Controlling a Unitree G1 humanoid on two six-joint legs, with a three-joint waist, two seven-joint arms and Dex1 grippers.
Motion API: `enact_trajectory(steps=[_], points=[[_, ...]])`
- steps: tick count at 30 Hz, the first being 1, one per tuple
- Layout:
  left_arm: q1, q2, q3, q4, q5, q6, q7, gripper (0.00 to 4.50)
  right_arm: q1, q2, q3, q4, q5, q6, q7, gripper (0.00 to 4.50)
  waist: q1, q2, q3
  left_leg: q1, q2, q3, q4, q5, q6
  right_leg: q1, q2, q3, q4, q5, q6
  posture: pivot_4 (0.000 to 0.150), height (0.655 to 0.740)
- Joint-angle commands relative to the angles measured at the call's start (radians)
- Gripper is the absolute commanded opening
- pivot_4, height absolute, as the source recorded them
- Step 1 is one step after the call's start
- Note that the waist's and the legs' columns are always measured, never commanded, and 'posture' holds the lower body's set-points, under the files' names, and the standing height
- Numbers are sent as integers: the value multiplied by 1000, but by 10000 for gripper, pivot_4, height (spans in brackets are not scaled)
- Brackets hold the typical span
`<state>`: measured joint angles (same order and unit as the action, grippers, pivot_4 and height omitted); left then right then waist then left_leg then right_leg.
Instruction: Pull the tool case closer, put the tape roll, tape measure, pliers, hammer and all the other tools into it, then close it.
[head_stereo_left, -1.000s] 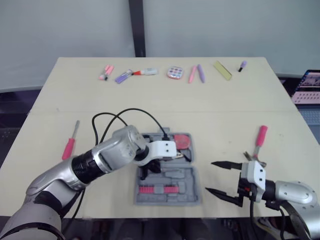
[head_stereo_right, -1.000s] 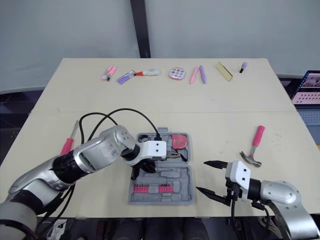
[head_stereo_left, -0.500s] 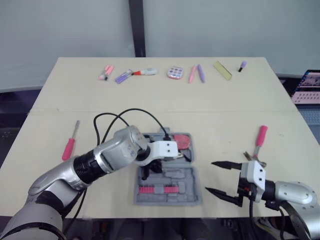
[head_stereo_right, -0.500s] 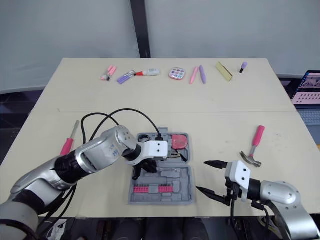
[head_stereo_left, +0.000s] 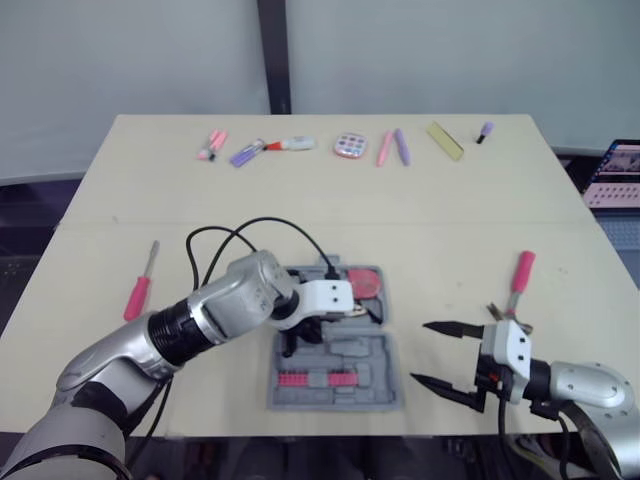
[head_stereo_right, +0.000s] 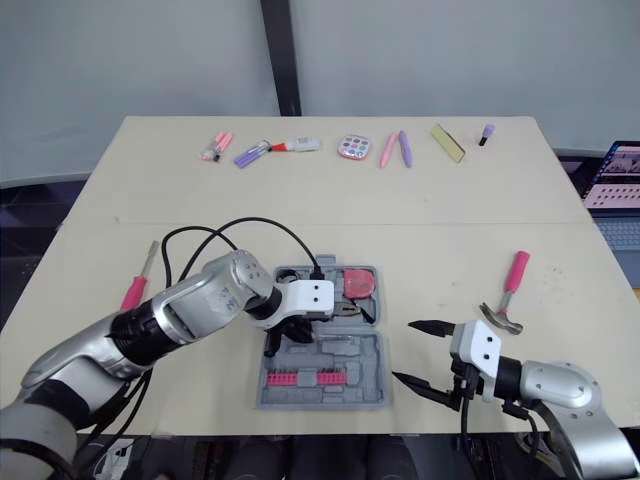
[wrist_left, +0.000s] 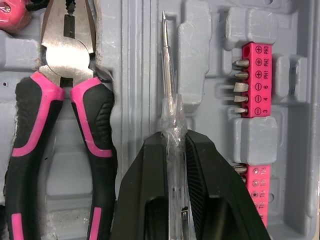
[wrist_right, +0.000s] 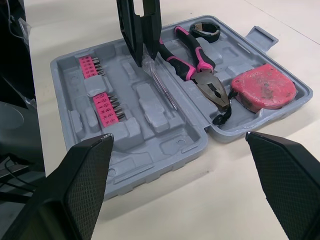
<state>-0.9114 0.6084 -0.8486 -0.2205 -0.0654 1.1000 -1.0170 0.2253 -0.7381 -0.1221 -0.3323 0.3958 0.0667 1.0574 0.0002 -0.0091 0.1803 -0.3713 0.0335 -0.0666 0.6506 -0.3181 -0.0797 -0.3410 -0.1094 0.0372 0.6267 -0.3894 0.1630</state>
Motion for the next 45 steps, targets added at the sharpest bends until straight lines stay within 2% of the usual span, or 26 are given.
enact_trajectory(steps=[1,18,20,25,28,29,31,32,35,36,38,45], points=[[-4,-6,-8,-8,13,-11,1,217,3,-7,-23,-33,13,-3,-7,45000,0,0,0,0,0,0,0,0,0,0,0,0,0,0,0,1500,7400],[-2,-18,1,22,18,-23,8,217,10,-2,-24,-39,13,-3,-17,45000,0,0,0,0,0,0,0,0,0,0,0,0,0,0,0,1500,7400],[-1,-24,19,13,-3,-3,2,10503,11,-3,-24,-40,14,-3,-17,45000,0,0,0,0,0,0,0,0,0,0,0,0,0,0,0,1500,7400],[-9,-37,109,-41,-65,95,8,32787,15,-4,-24,-40,15,-5,-16,45000,0,0,0,0,0,0,1,0,0,0,0,0,1,0,0,1500,7400],[-5,-36,186,-90,-122,147,6,32787,17,-5,-26,-40,16,-5,-14,45000,-1,0,0,0,0,0,0,0,0,0,0,0,1,0,0,1500,7400],[6,-45,232,-106,-145,165,15,30291,17,-6,-26,-39,17,-5,-13,45000,-1,0,0,0,0,0,0,0,0,0,0,0,1,0,0,1500,7400],[28,-57,311,-132,-188,188,30,23028,17,-7,-26,-38,18,-5,-12,45000,-1,0,0,0,0,0,0,0,0,0,0,0,1,0,0,1500,7400],[41,-60,345,-139,-208,192,35,17843,17,-7,-26,-38,18,-5,-11,45000,-1,0,0,0,0,0,0,0,0,0,0,0,1,0,0,1500,7400],[137,-66,456,-145,-232,12,51,3544,11,-7,-23,-34,20,-3,-10,45000,-2,1,-1,0,0,0,0,0,0,0,0,0,1,0,0,1500,7400],[168,-82,499,-139,-245,-23,66,447,10,-6,-22,-34,20,-3,-10,45000,-2,1,-1,0,0,0,0,0,0,0,0,0,1,0,0,1500,7400],[212,-94,549,-127,-260,-80,78,447,10,-6,-22,-35,20,-4,-9,45000,-1,1,0,0,0,-1,0,0,0,0,0,0,1,0,0,1500,7400],[433,-88,642,-41,-251,-497,26,447,8,-3,-19,-36,21,-3,-10,45000,-1,1,-1,0,0,0,1,0,0,0,-1,-1,1,0,0,1500,7400]])
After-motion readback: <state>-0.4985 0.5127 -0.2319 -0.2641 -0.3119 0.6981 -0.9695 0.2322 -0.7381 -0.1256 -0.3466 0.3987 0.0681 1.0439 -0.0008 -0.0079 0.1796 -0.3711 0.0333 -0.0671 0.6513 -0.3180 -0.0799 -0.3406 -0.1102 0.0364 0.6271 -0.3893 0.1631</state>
